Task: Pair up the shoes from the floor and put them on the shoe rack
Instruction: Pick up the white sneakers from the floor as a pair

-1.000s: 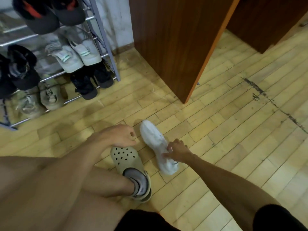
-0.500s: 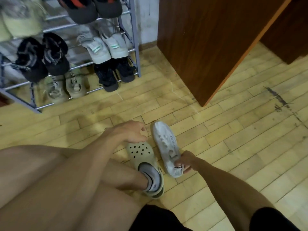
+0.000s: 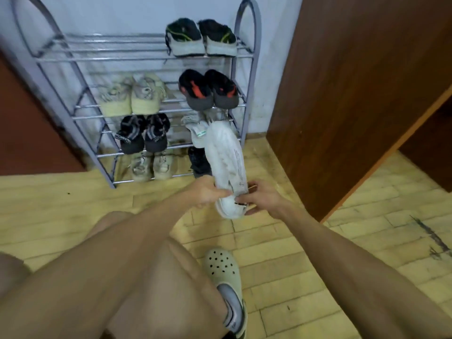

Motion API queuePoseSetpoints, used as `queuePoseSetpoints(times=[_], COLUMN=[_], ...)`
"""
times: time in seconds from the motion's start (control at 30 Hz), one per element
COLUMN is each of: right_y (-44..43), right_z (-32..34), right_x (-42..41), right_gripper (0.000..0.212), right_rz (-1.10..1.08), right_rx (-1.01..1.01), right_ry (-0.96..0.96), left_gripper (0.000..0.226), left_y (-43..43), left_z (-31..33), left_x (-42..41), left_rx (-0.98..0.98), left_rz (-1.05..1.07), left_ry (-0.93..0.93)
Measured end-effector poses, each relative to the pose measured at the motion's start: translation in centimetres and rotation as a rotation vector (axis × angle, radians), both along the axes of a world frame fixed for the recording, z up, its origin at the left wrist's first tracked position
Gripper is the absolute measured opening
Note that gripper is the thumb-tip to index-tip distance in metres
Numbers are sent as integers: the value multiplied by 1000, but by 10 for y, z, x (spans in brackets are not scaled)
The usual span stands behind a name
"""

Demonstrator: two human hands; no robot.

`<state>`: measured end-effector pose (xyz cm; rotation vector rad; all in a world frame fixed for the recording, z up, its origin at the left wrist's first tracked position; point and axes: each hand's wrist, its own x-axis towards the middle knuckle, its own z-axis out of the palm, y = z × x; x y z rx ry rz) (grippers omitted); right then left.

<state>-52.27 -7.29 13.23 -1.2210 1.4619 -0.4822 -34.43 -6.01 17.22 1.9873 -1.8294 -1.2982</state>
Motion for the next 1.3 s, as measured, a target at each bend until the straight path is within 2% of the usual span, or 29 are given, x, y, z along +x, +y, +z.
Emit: queuePoseSetpoints(times=[0.07,0.2,0.33,0.43,0.57,0.7,0.8,0.87,0.93,1.0,1.17,1.3], right_y=[-12,-25,-24,-14,9,36,49,57,67,74,82,76], right_z=[35,97,138,155,156,128,88,59,32,2,-71,-111], right_x=[25,86,166,235,325,398,438,458,469,475,484,479], right_gripper=[56,50,51,45,30,36,38,36,26,28,38,42], right_rz=[46,154,271,378,503,571,623,655,681,677,648,639], right_rx=[-89,-215,-263,-270,-226,-167,-168,-150,-140,-90,101,207], right_ry=[-13,-58,-97,-56,54,141,199,259,307,324,312,310], left_gripper=[23,29,28,17,15,17,34,39,33,30,50,60], left_y=[-1,2,23,52,97,142,176,197,218,237,279,284], left_z=[26,72,102,109,91,50,11,-21,-54,-91,-182,-219], left_x=[21,84,161,219,284,340,375,395,413,431,457,461], left_rx=[-94,-224,-299,-346,-374,-330,-240,-149,-45,59,317,393], left_rz=[127,403,608,709,847,970,977,980,1002,1024,960,884], left_ry=[73,202,323,390,450,499,502,468,376,263,-36,-206])
